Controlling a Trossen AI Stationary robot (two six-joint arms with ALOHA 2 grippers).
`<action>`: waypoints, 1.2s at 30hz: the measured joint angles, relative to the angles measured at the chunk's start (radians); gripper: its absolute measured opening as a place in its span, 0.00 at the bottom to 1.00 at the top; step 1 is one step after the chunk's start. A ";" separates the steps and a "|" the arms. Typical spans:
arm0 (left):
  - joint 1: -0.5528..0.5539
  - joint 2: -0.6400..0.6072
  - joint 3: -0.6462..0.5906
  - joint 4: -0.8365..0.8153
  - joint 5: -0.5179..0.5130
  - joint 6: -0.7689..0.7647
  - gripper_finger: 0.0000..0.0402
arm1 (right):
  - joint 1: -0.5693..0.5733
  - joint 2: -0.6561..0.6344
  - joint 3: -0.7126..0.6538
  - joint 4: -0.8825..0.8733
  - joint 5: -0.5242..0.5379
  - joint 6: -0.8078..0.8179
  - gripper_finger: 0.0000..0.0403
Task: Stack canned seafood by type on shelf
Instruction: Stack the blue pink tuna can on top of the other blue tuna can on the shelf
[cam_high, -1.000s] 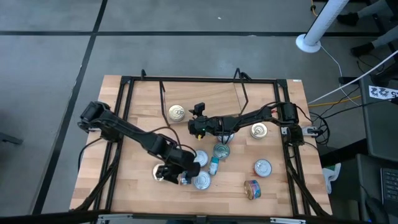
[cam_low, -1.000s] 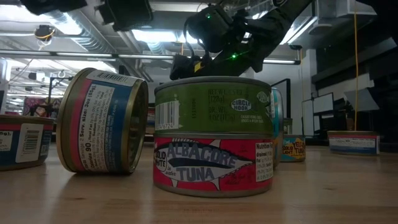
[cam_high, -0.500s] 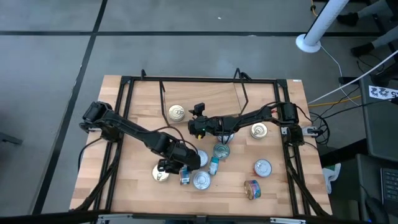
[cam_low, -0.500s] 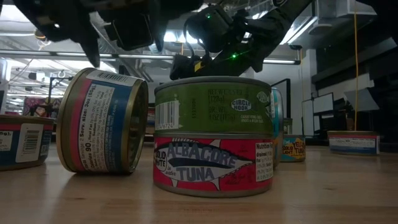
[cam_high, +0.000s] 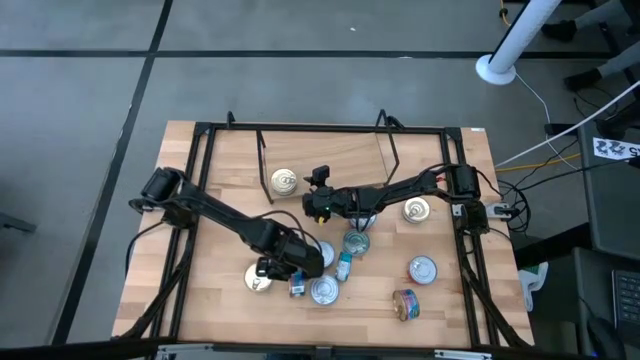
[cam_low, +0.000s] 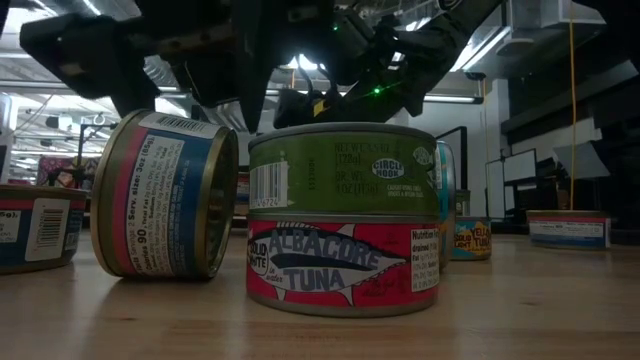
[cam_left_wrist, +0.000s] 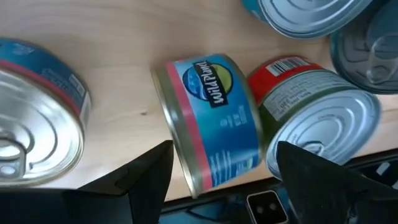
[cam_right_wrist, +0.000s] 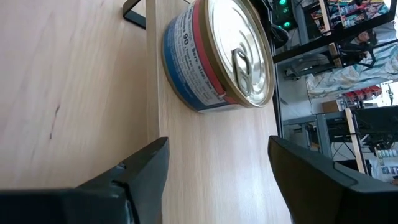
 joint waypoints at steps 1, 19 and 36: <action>0.000 0.006 0.000 0.002 0.000 0.003 0.69 | 0.000 0.000 0.000 -0.003 0.000 0.000 0.68; -0.007 0.042 0.000 -0.002 0.001 0.139 0.69 | 0.000 0.000 0.000 -0.021 0.002 0.000 0.68; -0.005 0.017 -0.001 -0.028 -0.017 0.265 0.46 | 0.000 0.000 0.000 -0.041 0.092 0.000 0.68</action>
